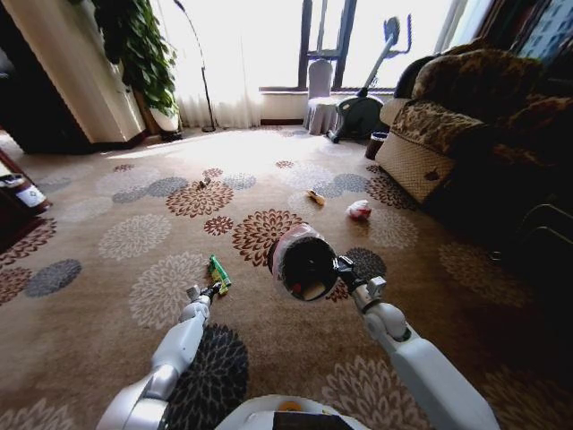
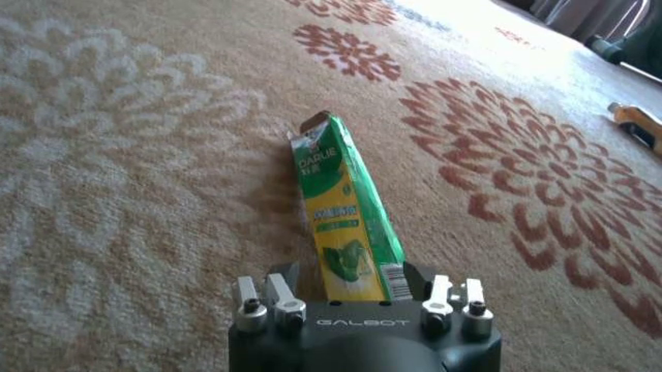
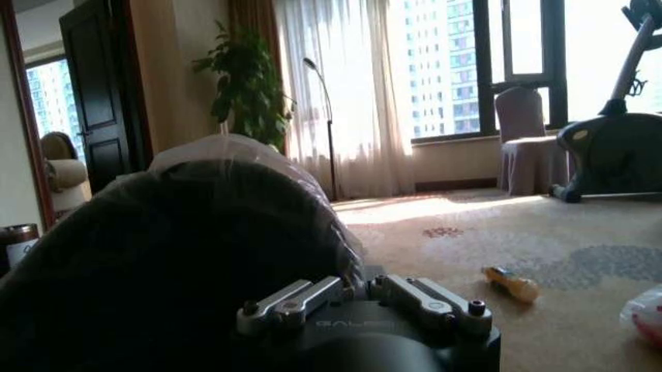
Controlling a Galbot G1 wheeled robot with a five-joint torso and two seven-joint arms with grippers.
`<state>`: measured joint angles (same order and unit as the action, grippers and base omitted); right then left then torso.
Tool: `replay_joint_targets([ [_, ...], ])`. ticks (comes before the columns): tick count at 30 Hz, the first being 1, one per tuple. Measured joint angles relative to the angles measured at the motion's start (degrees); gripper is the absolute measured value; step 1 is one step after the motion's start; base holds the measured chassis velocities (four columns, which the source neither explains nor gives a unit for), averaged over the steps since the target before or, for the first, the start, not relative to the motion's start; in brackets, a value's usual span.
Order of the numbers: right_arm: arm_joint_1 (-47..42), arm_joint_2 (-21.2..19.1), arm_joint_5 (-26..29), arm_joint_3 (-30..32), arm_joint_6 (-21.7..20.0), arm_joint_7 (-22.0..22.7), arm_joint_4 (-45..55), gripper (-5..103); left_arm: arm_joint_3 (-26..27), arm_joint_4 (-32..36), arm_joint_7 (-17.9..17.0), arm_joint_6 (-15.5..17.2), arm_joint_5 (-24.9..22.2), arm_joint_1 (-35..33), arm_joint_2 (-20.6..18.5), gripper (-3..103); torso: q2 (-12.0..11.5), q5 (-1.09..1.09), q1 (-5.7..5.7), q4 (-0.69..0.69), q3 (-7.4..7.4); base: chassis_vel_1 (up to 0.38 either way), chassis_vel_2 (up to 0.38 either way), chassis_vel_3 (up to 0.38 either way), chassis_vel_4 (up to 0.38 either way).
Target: Pick up the trash from the ground and place it into the trash bin.
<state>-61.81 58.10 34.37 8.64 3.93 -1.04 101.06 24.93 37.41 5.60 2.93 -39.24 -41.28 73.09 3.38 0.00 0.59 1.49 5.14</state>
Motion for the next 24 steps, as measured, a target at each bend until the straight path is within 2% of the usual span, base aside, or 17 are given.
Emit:
replay_joint_targets([
  [3, -1.3, -0.6, -0.1, 0.4, 0.0, 0.0, 1.0, 0, 0.2, -2.8, 1.2, 0.3, 0.6, 1.7, 0.4, 84, 0.0, 0.0, -0.01, 0.0, -0.01, -0.08, 0.075, 0.081, -0.077],
  [6, -2.4, -1.3, -0.3, 0.7, -0.1, 0.0, 1.6, 0, 0.5, -4.9, 1.5, 0.1, 0.9, 2.9, 0.7, 89, 0.0, 0.0, -0.01, 0.0, 0.0, -0.138, 0.123, 0.122, -0.121],
  [7, -3.0, -1.6, -0.4, 1.0, -0.1, 0.0, 2.0, 0, 0.6, -5.9, 1.9, 0.1, 1.1, 3.7, 0.9, 98, 0.0, 0.01, -0.01, -0.02, 0.0, -0.201, 0.155, 0.158, -0.21],
  [12, -4.3, -2.7, -0.3, 1.5, 0.3, 0.0, 3.2, 0, 0.8, -9.1, 2.5, 1.2, 3.7, 6.0, 1.8, 100, 0.0, 0.0, 0.01, -0.01, 0.01, -0.19, 0.214, 0.204, -0.213],
  [15, -4.9, -3.3, 0.0, 2.3, 0.7, 0.0, 4.0, 0, 1.8, -10.6, -0.3, 2.5, 5.0, 7.2, 3.3, 103, 0.0, 0.03, 0.05, 0.0, 0.03, -0.123, 0.143, 0.147, -0.121],
  [20, -5.0, -3.6, 0.3, 2.6, 1.0, 0.0, 4.1, 0, 1.9, -9.3, -1.2, 2.0, 5.0, 5.8, 3.7, 94, 0.0, 0.03, 0.0, 0.0, -0.01, -0.033, 0.012, 0.01, -0.022],
  [22, -4.9, -3.5, 0.4, 2.6, 1.0, 0.0, 3.8, 0, 1.5, -6.2, -1.3, 1.8, 5.0, 3.8, 3.4, 86, 0.0, 0.03, -0.01, -0.01, -0.01, 0.027, -0.022, -0.017, 0.019],
  [24, -4.8, -3.4, 0.4, 2.5, 1.0, 0.0, 3.6, 0, 1.2, -4.5, -1.2, 1.9, 4.8, 2.7, 3.3, 86, 0.0, 0.01, -0.01, -0.01, -0.01, 0.0, 0.0, 0.0, 0.0],
])
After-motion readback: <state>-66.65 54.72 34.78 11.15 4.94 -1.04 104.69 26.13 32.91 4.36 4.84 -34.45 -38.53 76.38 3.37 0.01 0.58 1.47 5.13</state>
